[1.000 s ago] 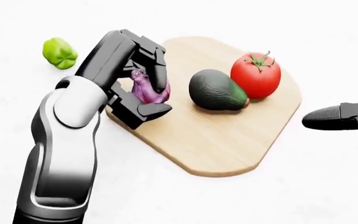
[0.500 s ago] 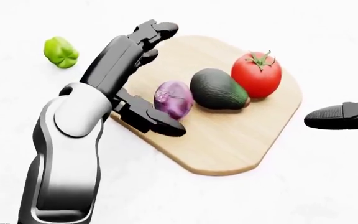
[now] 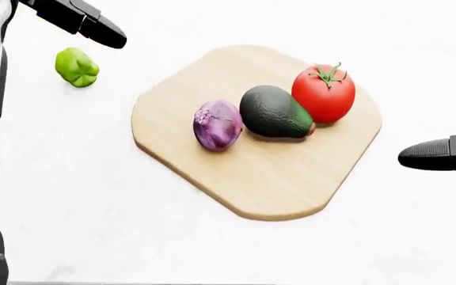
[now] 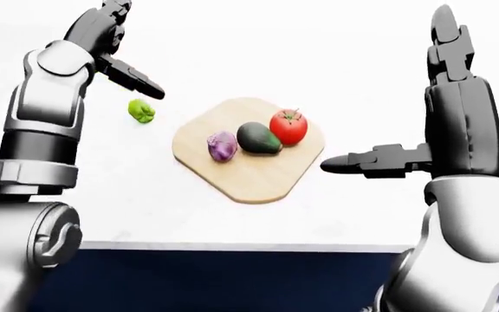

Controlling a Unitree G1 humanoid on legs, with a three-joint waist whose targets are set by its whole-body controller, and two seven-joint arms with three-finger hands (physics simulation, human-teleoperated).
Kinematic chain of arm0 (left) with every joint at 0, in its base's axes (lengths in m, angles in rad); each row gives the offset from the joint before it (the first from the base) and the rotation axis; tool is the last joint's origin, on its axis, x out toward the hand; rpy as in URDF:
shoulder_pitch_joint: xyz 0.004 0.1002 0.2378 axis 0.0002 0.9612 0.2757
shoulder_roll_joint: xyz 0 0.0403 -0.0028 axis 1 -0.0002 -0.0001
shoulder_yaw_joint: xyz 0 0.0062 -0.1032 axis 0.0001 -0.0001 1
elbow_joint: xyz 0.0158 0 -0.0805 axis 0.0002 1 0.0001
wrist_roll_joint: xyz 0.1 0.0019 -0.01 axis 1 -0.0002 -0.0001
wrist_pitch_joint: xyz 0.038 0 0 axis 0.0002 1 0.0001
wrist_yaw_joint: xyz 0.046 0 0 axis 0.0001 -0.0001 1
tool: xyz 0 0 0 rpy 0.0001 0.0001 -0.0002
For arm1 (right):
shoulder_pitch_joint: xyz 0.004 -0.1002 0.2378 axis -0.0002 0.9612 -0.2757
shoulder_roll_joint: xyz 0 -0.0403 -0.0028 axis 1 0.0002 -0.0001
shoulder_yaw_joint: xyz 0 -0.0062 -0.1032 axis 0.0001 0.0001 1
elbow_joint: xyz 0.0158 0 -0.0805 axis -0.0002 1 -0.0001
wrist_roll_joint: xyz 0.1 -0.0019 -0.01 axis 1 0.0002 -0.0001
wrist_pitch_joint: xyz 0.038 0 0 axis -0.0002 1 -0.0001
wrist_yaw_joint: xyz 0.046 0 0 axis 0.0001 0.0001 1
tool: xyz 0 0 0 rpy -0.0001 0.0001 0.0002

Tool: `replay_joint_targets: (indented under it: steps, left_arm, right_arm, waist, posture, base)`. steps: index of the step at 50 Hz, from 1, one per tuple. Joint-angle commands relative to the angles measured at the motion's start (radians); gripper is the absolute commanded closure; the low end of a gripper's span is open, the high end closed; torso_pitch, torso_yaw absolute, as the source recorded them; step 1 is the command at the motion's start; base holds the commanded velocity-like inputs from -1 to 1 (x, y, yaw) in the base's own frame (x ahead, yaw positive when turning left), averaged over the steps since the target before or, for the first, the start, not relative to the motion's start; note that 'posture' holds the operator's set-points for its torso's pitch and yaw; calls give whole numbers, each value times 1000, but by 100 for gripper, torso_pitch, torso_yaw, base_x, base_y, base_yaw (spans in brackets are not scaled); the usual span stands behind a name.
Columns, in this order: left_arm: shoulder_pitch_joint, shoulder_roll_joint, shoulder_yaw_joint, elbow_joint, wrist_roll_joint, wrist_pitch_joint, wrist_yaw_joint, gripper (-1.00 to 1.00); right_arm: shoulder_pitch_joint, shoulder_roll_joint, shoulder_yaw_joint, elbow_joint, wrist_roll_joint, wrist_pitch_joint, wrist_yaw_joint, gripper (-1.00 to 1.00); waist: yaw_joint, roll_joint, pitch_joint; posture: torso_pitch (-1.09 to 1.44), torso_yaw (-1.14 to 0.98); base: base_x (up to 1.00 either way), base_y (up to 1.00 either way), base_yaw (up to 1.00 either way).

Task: Place the avocado, onion, tomato and bell pepper on the cutting board.

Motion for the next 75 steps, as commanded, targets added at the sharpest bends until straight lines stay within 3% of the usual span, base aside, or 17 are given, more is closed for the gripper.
replay_joint_targets:
  steps: [1,7,9,14,23,32,51,75]
  left_arm:
    - [-68,30,0,109,-11,-140,85,-100]
    - [-131,60,24,395,-71,-305,206,-100]
    - [-133,71,22,440,-80,-335,227,-100]
    - [-138,79,29,494,-104,-351,272,-100]
    - [-121,55,99,550,-238,-398,348,-100]
    - [-73,39,88,567,-272,-437,368,-100]
    - [-36,35,87,583,-248,-446,406,-100]
    - [-74,40,100,591,-234,-436,416,-100]
  right_arm:
    - [-20,-12,-6,-20,-5,-17,-6,-100]
    - [-12,60,-72,100,94,-126,-109,-100]
    - [-56,41,-84,184,142,-156,-150,-100]
    - [-115,-23,-59,245,197,-147,-194,-100]
    - [-112,-49,-44,214,233,-109,-219,-100]
    - [-124,-62,-36,197,241,-79,-223,-100]
    - [-108,-65,-39,185,240,-77,-223,-100]
    - [-97,-76,-57,175,245,-73,-216,-100]
  waist:
    - [1,-2,-27]
    - [-1,2,-33]
    - [-4,2,-36]
    - [-6,6,-38]
    - [-4,5,-35]
    - [-4,7,-33]
    - [-5,8,29]
    - [-6,15,107]
  posture:
    - [0,0]
    - [0,0]
    - [0,0]
    - [0,0]
    - [0,0]
    - [1,0]
    - [13,0]
    - [29,0]
  base:
    - [0,0,0]
    - [0,0,0]
    - [0,0,0]
    - [0,0,0]
    - [0,0,0]
    - [0,0,0]
    - [0,0,0]
    - [0,0,0]
